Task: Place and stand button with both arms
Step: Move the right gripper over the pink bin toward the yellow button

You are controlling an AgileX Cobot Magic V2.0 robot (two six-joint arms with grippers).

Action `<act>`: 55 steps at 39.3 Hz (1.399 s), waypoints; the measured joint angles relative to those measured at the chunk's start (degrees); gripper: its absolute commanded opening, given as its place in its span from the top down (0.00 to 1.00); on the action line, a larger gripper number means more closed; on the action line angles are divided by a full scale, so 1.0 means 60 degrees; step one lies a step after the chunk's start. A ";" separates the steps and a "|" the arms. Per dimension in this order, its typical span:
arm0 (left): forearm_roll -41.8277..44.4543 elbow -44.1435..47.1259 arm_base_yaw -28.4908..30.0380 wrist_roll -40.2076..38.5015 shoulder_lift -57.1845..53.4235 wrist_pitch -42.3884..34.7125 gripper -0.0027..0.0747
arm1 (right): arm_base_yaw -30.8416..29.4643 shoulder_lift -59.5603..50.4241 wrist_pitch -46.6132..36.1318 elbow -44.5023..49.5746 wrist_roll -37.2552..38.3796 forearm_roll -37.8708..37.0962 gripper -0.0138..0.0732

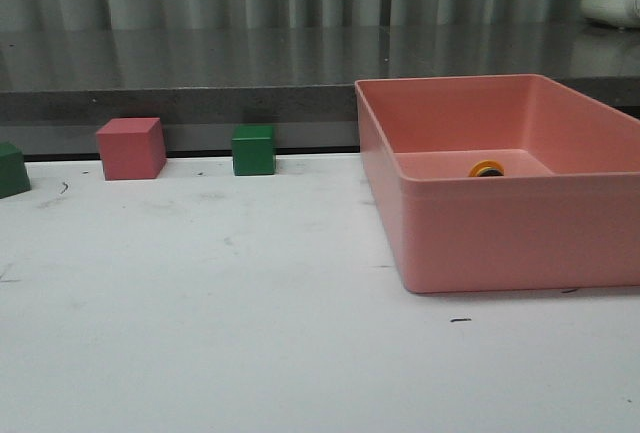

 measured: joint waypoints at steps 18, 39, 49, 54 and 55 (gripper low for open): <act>0.0000 0.0000 0.0000 0.0000 0.0000 0.0000 0.99 | 0.0000 0.0000 0.0000 0.0000 0.0000 0.0000 0.92; 0.0000 0.0000 0.0000 0.0000 0.0000 -0.0083 0.99 | 0.0000 0.0000 -0.0285 0.0000 0.0000 0.0007 0.92; -0.0041 -0.0024 0.0000 0.0000 0.0000 -0.1729 0.99 | 0.0000 0.0000 -0.0642 -0.0018 0.0000 0.1275 0.92; -0.0041 -0.0596 0.0000 0.0000 0.0000 -0.1424 0.99 | 0.0000 0.0000 -0.0261 -0.0472 0.0000 0.1357 0.92; -0.0041 -0.0779 0.0000 0.0000 0.0017 -0.1304 0.99 | 0.0000 0.0000 -0.0196 -0.0655 0.0000 0.1256 0.92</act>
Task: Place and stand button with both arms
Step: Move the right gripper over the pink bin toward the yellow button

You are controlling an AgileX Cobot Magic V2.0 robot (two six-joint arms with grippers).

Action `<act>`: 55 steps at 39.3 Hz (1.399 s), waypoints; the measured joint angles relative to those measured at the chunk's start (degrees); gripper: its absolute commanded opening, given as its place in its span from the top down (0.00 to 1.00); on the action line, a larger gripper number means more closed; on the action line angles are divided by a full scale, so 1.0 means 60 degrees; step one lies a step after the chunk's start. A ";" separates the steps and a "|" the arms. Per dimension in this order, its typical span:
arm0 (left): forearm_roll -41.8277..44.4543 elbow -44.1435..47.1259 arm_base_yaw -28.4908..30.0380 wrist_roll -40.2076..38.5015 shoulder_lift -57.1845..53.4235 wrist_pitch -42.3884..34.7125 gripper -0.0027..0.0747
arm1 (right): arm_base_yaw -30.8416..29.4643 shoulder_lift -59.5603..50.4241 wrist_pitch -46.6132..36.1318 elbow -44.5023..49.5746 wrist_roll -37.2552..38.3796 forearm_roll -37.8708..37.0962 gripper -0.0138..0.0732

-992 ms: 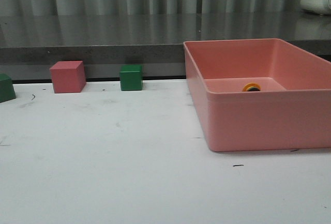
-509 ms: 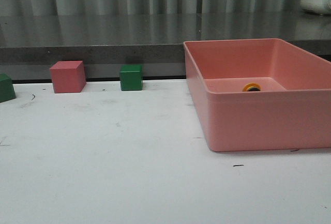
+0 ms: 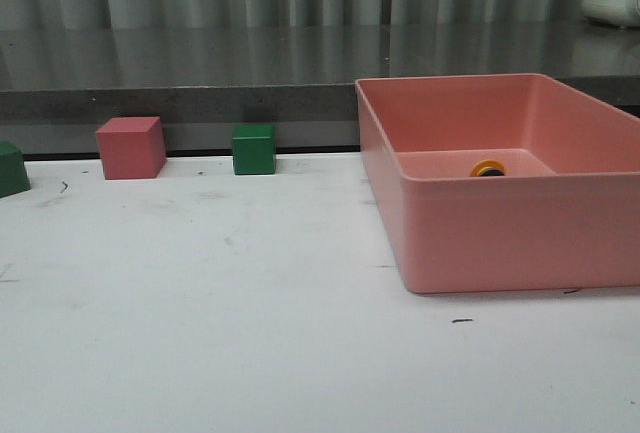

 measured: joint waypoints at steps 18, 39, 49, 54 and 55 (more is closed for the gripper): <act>0.0031 -0.3161 0.0000 0.0000 0.3544 0.1555 0.99 | 0.0000 0.3522 0.1137 -0.3793 0.0000 -0.1283 0.91; 0.0031 -0.3199 0.0000 0.0000 0.3869 0.1310 0.13 | 0.0000 0.4961 0.1169 -0.4529 0.0000 -0.0775 0.14; 0.0031 -0.3199 0.0000 0.0000 0.3869 0.1289 0.13 | 0.0000 0.4982 0.1107 -0.4529 0.0000 -0.0753 0.10; 0.0031 -0.3199 0.0000 0.0000 0.3869 0.1289 0.17 | 0.0000 0.5399 0.0746 -0.4576 0.0000 -0.0753 0.10; 0.0031 -0.3199 0.0000 0.0000 0.3869 0.1289 0.17 | 0.0000 0.5590 0.0711 -0.4644 0.0000 -0.0753 0.10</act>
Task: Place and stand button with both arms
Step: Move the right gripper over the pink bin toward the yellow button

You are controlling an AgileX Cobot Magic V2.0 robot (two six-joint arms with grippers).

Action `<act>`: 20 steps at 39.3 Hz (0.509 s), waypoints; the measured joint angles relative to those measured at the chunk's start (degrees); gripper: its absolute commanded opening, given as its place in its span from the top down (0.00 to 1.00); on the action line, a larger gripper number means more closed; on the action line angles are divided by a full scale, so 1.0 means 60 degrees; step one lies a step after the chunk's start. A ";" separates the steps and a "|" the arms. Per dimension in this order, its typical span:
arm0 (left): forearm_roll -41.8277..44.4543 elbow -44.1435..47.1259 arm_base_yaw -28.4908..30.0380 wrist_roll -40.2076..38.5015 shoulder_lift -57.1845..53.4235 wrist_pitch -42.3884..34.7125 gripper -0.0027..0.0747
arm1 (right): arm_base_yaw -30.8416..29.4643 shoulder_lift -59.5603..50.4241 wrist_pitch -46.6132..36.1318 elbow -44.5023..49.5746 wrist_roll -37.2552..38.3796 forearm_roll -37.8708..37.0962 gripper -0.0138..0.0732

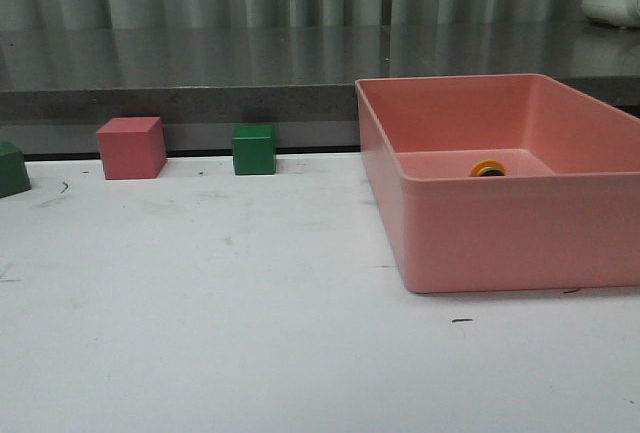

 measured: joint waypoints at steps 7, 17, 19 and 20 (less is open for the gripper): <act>0.0000 0.0000 0.0000 0.0000 0.0000 0.0000 0.19 | 0.0000 0.1867 -0.0092 -0.1018 0.0000 0.0114 0.10; 0.0000 0.0000 0.0000 0.0000 0.0000 0.0000 0.19 | 0.0059 0.5380 0.0908 -0.3624 0.0000 0.0335 0.10; 0.0000 0.0000 0.0000 0.0000 0.0000 0.0000 0.19 | 0.0137 0.6006 0.1144 -0.4145 0.0000 0.0335 0.10; 0.0000 0.0000 0.0000 0.0000 0.0000 0.0000 0.19 | 0.0222 0.6275 0.1265 -0.4364 0.0000 0.0335 0.10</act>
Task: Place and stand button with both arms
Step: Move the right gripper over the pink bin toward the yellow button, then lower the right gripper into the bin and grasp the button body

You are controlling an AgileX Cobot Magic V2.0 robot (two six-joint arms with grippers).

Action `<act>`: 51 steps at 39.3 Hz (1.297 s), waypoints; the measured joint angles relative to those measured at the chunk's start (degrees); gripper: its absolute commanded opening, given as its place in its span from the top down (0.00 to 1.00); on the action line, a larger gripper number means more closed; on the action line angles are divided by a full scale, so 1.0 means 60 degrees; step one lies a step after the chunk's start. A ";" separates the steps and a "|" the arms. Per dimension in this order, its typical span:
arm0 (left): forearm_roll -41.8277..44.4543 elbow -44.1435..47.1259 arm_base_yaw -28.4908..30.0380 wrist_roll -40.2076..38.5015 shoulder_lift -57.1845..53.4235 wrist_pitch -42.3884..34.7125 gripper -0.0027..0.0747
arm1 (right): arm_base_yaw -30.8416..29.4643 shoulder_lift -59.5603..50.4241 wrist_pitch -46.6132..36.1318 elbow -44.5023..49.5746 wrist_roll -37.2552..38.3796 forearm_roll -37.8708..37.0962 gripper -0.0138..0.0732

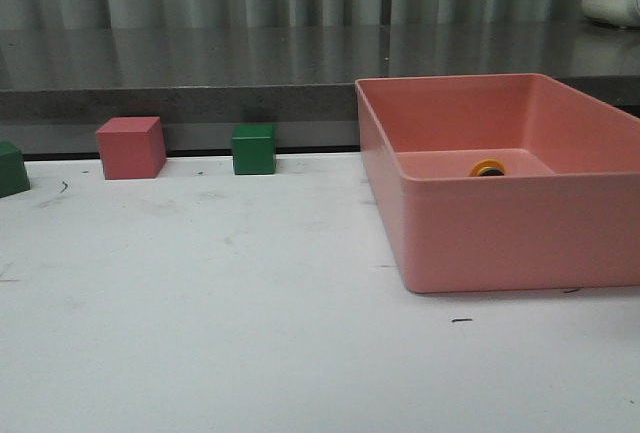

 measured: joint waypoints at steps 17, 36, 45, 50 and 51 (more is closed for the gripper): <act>0.0000 0.0000 0.0000 0.0017 0.0000 0.0000 0.19 | 0.1025 0.4431 0.2101 -0.3418 0.1156 -0.0435 0.10; 0.0000 0.0000 0.0000 0.0017 0.0000 0.0000 0.19 | 0.0974 0.7669 0.3507 -0.5598 0.2574 -0.1311 0.10; 0.0000 0.0000 0.0000 0.0017 0.0000 0.0000 0.19 | 0.0952 0.8126 0.3562 -0.5761 0.2580 -0.1311 0.13; 0.0000 0.0000 0.0000 0.0017 0.0000 0.0000 0.19 | 0.0952 0.8281 0.3562 -0.5777 0.2580 -0.1311 0.29; 0.0000 0.0000 0.0000 0.0017 0.0000 0.0000 0.19 | 0.0952 0.8328 0.3562 -0.5777 0.2596 -0.1311 0.32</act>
